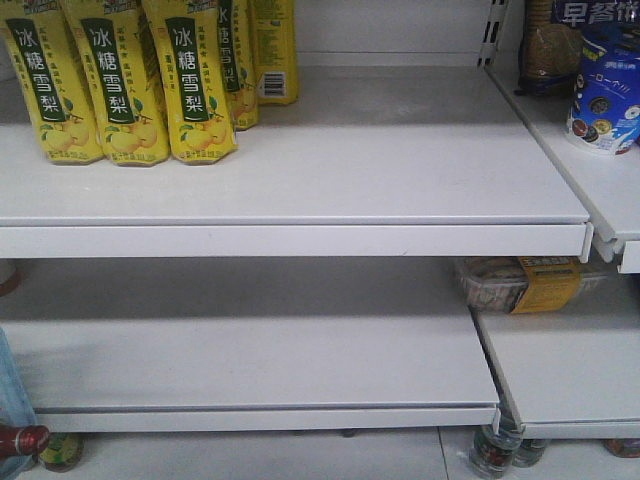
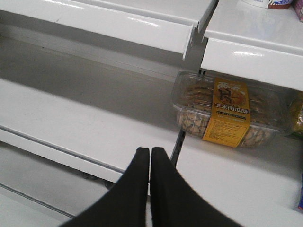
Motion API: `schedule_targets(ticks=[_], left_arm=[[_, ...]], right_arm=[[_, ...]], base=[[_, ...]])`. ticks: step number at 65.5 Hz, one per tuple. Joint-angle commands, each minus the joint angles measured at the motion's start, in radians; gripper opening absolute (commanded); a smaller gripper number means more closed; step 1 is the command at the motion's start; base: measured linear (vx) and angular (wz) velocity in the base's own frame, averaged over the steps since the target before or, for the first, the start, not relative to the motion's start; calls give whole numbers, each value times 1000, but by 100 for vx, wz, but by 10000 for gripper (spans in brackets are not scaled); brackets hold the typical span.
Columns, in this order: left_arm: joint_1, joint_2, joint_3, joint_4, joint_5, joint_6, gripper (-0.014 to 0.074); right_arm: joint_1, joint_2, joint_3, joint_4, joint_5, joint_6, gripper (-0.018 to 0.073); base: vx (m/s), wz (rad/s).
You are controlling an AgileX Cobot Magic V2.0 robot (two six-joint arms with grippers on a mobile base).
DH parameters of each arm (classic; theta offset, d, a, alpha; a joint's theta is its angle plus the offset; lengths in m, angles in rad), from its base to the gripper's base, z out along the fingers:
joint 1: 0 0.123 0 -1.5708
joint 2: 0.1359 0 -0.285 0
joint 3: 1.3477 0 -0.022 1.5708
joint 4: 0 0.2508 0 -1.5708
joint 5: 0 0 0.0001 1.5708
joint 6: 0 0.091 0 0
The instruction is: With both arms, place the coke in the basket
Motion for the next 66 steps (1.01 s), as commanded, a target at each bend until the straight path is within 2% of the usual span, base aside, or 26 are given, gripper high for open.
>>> schedule_targets(ticks=[1,29,40,50,58,66], left_arm=[[0,-22,2,42,-160,40,-6],[0,-22,2,42,-160,40,-6],[0,-22,2,42,-160,40,-6],[0,-22,2,42,-160,40,-6],[0,-22,2,42,-160,40,-6],[0,-22,2,42,-160,40,-6]], right_arm=[[-4,15,-23,-38,-66,-7,-4],[-4,15,-19,-28,-65,-7,-4],[-23,15,7,89,-86,-11,-4],[-140,15,107,170,-256,-21,-4],[-284,15,198,240,-383,-29,-4],[-442,-10,320,366,-477,-29,-4]], base=[[0,0],[0,0],[0,0],[0,0],[0,0],[0,0]])
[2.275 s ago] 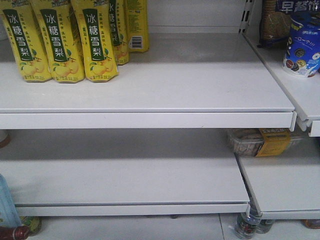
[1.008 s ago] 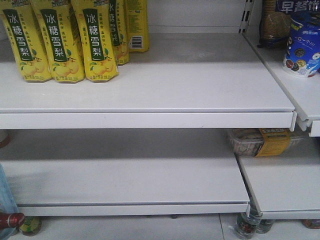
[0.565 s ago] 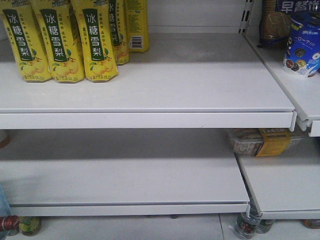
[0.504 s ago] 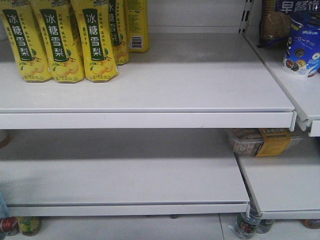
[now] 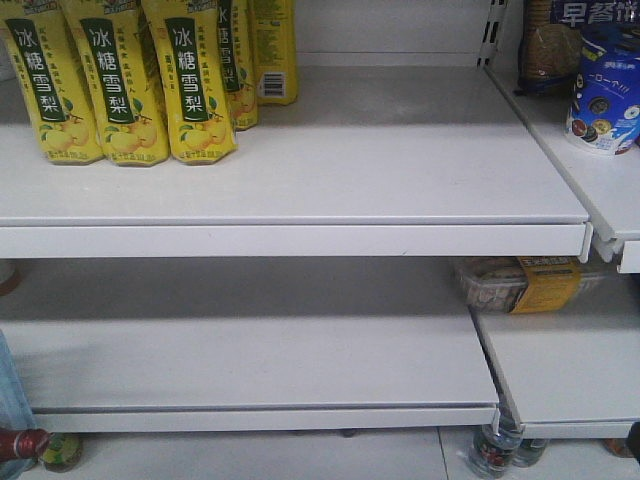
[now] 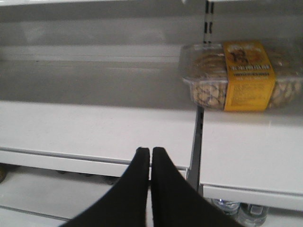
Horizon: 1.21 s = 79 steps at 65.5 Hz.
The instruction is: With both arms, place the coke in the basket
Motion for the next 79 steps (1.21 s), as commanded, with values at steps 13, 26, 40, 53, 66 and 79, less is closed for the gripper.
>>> schedule_targets(ticks=[13,26,40,53,66,79], left_arm=[[0,-22,2,42,-160,40,-6],[0,-22,2,42,-158,40,-6],[0,-22,2,42,-157,40,-6],[-2,-22,2,42,-158,40,-6],[-2,-22,2,42,-158,40,-6],[-2,-22,2,42,-158,40,-6]], right_arm=[[-255,-171,199,131,-279,-15,-4],[-328,-171,227,129,-438,-70,-4],[-325,-171,227,122,-563,-146,-4],[-326,-171,227,122,-561,-138,-4],[-326,-171,227,122,-561,-120,-4],[-326,-171,227,122,-561,-120,-4]], base=[[0,0],[0,0],[0,0],[0,0],[0,0],[0,0]])
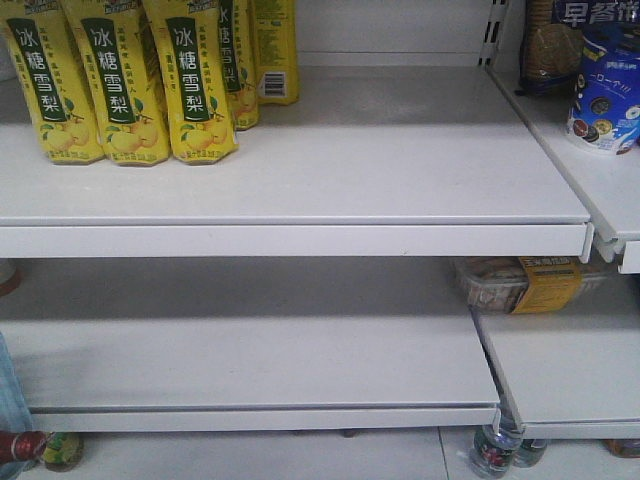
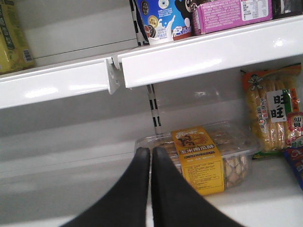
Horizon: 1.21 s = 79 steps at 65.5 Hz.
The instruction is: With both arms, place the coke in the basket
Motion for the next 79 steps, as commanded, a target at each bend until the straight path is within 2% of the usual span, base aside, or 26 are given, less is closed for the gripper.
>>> schedule_targets(ticks=[1,79], left_arm=[[-2,-22,2,42,-157,40,-6],[-2,-22,2,42,-156,40,-6]], right_arm=[[-5,-19,12,-11,-85,2,-4],[-5,-18,11,-11,-84,0,-4]], base=[[0,0],[0,0]])
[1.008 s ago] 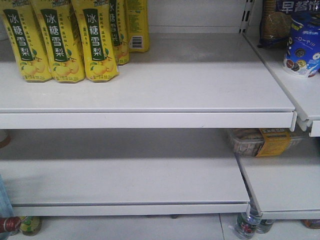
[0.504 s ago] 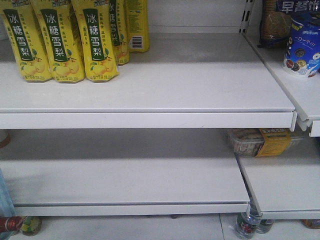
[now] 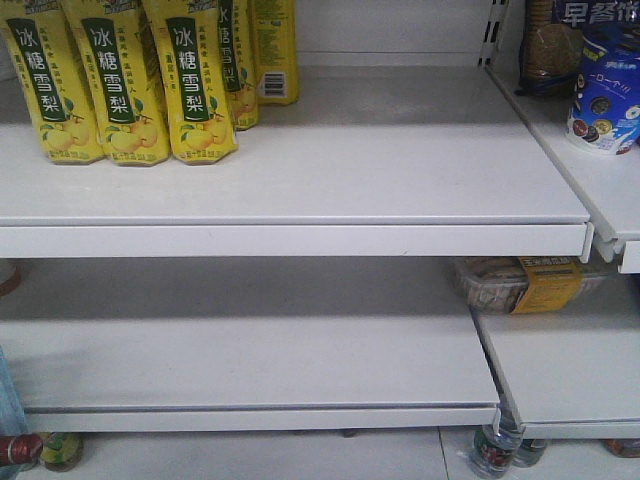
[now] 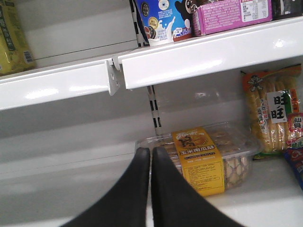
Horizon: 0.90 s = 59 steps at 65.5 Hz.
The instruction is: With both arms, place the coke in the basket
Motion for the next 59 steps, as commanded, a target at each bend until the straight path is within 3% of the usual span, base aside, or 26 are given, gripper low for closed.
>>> schedule_targets(ticks=[1,59], left_arm=[[-2,-22,2,42,-155,40,-6],[-2,-22,2,42,-155,40,-6]], right_arm=[[-5,-18,11,-11,-80,-2,-4],[-5,-18,11,-11,-81,-3,-4]], base=[[0,0],[0,0]])
